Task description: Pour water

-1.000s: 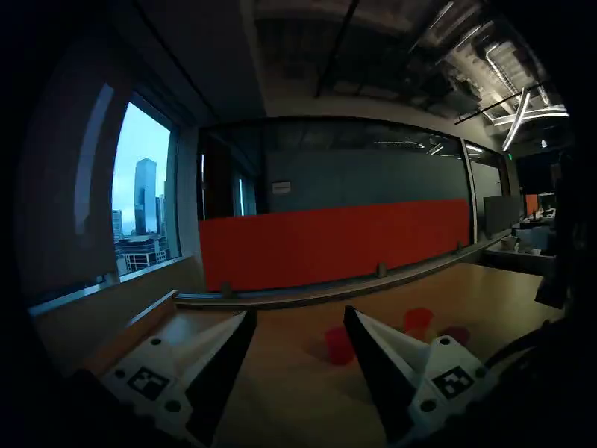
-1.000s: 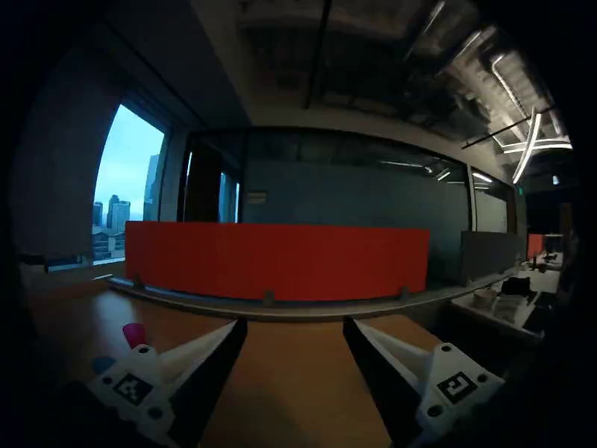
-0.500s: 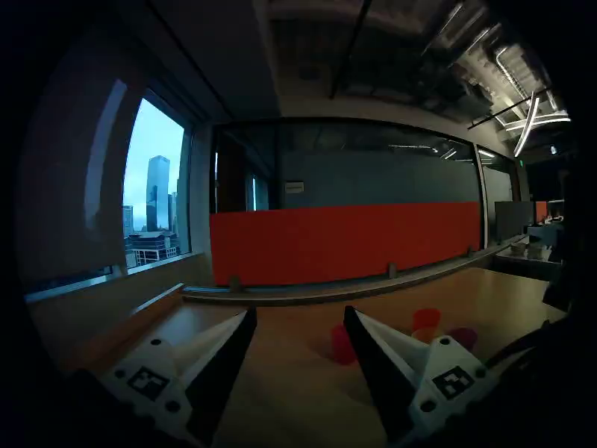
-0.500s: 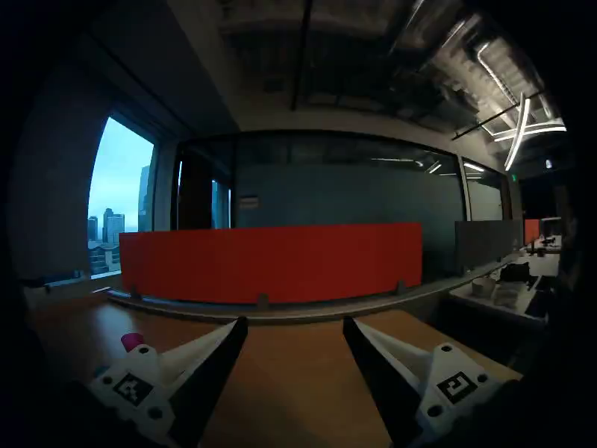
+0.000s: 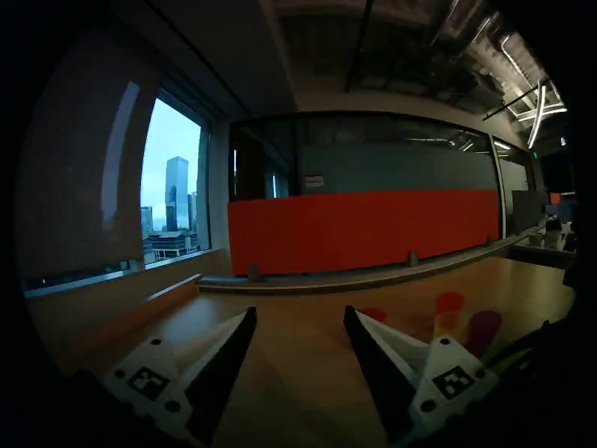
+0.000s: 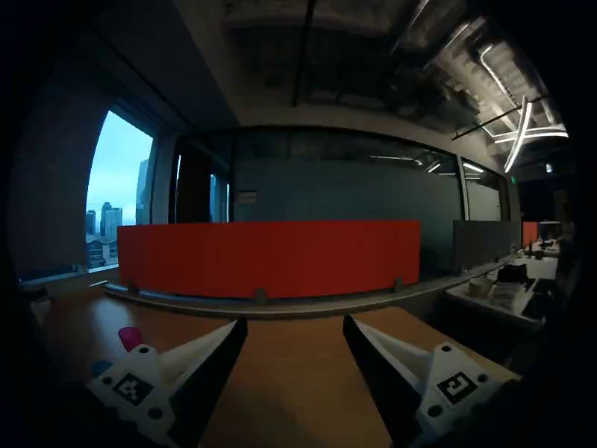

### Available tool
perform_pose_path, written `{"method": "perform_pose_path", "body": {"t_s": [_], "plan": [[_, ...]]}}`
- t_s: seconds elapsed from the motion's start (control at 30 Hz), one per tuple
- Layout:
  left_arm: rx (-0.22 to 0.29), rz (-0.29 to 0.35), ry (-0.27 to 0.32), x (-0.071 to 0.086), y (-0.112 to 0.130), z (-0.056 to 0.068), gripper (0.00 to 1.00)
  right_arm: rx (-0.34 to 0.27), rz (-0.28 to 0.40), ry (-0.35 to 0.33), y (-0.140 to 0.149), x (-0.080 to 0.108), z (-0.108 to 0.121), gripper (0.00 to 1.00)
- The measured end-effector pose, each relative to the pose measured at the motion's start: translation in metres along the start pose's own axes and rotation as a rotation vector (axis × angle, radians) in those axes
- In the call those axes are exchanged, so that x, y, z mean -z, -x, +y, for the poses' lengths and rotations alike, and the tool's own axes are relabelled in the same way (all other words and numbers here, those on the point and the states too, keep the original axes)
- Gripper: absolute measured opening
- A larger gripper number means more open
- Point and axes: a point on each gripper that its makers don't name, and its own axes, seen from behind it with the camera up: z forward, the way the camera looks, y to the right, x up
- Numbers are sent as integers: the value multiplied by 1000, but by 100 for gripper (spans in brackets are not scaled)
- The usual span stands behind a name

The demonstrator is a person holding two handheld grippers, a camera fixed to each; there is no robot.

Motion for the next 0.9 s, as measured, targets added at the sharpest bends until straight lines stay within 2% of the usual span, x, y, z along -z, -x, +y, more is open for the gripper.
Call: {"method": "perform_pose_path", "body": {"t_s": [0.1, 0.3, 0.5, 0.63, 0.9], "plan": [[2, 5, -6, -2, 8, 1, 86, -12, 0, 8, -1, 0, 2, 99], [18, -6, 20, -10, 25, 10, 86, -40, 3, 15, 2, 0, 4, 99], [13, -7, 39, -16, 36, 16, 86, -34, -12, 19, 9, -2, 7, 99], [12, -26, 45, -19, 48, 16, 86, -27, -14, 27, 13, -4, 9, 99], [44, -47, 52, -22, 62, 15, 86, -29, -20, 23, 16, -8, 6, 99]]}}
